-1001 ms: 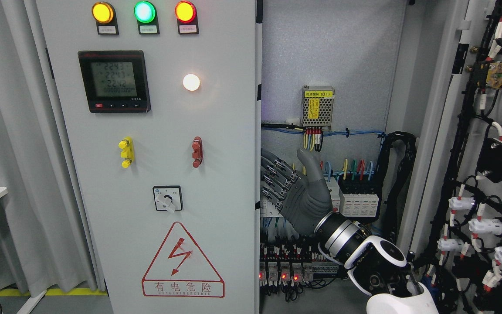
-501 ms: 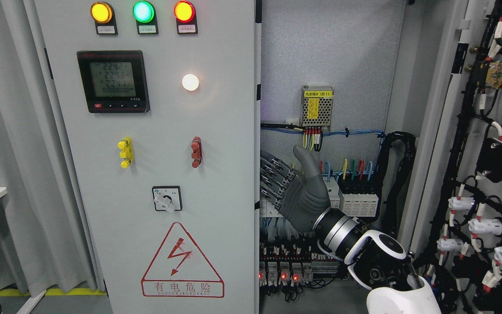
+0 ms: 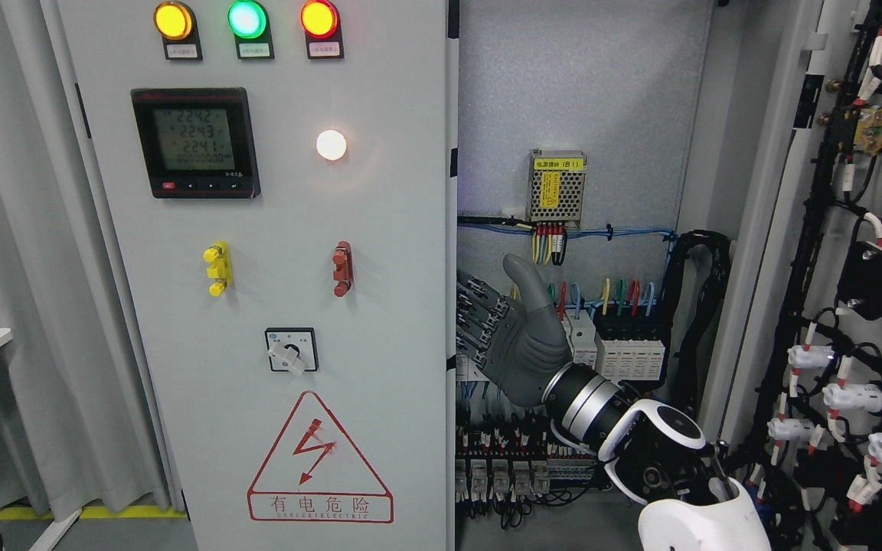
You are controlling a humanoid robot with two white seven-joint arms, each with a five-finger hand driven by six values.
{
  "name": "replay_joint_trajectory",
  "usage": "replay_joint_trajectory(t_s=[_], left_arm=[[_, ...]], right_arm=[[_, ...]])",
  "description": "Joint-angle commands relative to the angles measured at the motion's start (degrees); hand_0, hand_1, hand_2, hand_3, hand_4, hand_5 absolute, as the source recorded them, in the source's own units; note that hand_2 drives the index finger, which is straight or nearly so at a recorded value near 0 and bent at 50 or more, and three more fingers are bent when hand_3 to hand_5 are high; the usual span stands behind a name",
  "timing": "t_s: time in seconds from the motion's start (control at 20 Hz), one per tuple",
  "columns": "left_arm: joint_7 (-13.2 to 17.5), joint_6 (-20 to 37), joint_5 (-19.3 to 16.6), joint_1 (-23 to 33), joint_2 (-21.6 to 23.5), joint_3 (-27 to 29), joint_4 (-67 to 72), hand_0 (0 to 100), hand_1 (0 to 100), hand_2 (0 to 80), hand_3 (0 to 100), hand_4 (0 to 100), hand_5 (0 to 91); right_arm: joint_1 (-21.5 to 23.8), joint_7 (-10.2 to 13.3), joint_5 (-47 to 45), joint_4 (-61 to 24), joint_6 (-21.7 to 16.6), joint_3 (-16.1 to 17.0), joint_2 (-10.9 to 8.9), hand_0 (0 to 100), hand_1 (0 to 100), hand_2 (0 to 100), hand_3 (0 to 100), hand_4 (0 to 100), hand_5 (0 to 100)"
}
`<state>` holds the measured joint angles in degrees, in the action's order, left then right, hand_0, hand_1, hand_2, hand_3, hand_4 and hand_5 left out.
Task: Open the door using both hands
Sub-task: 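Hook the right hand fingers behind the inner edge of the meter door, then pull the meter door outward with the right hand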
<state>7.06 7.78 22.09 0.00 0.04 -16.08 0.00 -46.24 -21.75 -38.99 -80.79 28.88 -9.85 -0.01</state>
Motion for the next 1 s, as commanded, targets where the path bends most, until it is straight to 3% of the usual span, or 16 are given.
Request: replay_joint_trajectory(t_s=[0.0,0.95], left_arm=[[-0.20,-0.13,-0.03,1.32,1.54,0.00,-0.53,29,0,2.7,3,3,0.0],[-0.20,-0.13,-0.03,1.41,1.63,0.00,-0.53,29,0,2.7,3,3,0.0]], right_arm=[[-0.17,-1.27,-0.12,-0.77,-0.40,-0.61,0.01,22,0,0,0,0,0],[3.35,-1.98,-0.21,-7.80,-0.66,-0.87,-0.78,22,0,0,0,0,0]])
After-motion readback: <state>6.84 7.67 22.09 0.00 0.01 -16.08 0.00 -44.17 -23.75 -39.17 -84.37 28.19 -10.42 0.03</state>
